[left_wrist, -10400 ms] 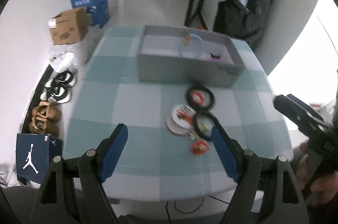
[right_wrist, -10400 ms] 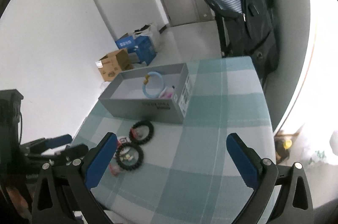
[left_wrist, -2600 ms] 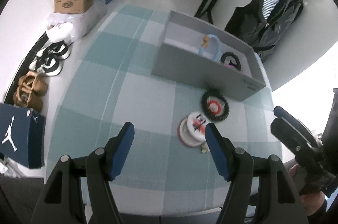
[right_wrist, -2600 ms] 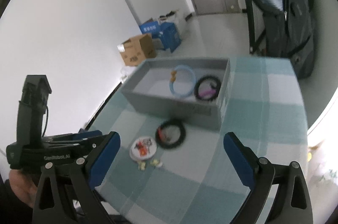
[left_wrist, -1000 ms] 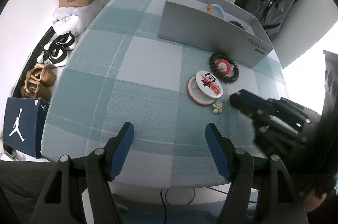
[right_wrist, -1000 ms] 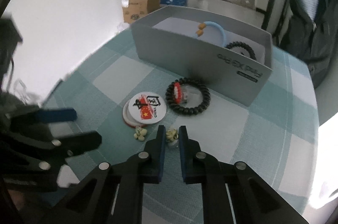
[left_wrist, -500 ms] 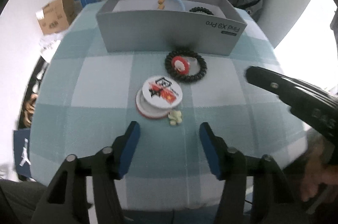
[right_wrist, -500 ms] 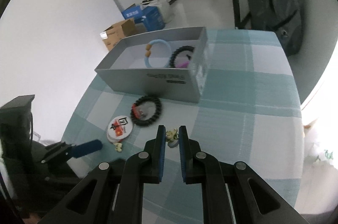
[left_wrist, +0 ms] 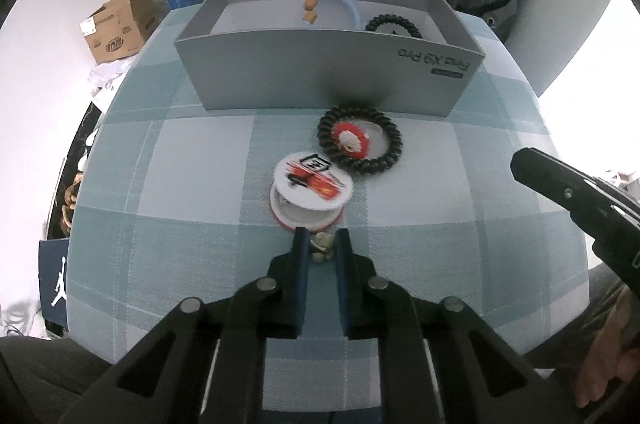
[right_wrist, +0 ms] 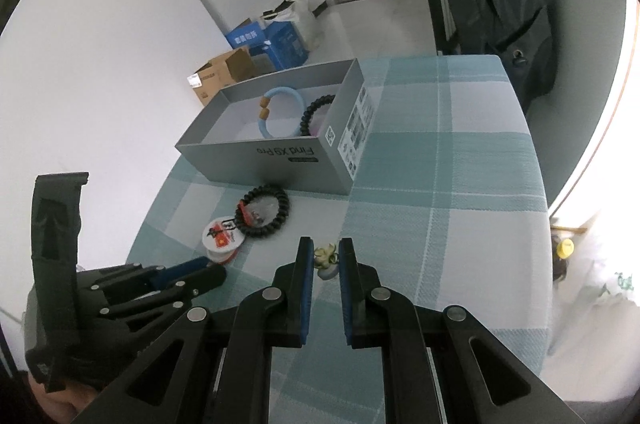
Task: Organize jewelry
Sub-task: 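Grasp another small cream charm with the left tool, then carry both cream charms into the grey box and open both tools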
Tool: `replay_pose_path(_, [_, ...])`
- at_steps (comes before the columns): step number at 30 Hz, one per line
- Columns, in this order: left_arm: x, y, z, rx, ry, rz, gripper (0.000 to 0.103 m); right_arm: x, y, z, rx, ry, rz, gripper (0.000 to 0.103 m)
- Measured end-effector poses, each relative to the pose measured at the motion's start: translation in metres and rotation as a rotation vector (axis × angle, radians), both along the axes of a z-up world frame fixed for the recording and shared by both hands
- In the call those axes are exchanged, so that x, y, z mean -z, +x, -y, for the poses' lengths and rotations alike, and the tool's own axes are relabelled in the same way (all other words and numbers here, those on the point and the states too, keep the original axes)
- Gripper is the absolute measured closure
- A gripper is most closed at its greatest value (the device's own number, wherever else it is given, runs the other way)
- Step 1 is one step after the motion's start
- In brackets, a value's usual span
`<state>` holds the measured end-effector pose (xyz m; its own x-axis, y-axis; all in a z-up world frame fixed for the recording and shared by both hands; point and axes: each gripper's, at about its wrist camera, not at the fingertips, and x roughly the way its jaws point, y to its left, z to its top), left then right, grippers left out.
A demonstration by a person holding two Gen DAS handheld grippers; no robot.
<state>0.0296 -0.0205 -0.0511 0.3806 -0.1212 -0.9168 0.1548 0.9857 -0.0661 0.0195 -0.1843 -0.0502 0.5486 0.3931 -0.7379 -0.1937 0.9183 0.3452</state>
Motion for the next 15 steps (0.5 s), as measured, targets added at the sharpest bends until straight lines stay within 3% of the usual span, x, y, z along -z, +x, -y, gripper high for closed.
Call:
replay_pose_path(9, [-0.004,-0.015,-0.003,0.082,-0.167,-0.037,0.095,-0.001,0.0,0.008,0.03,0.026,-0.004,0.092])
replay_pose_path(15, [-0.016,-0.026,-0.008,0.114,-0.2,0.003,0.095,-0.002,0.001,0.006,0.031,0.032,-0.002,0.092])
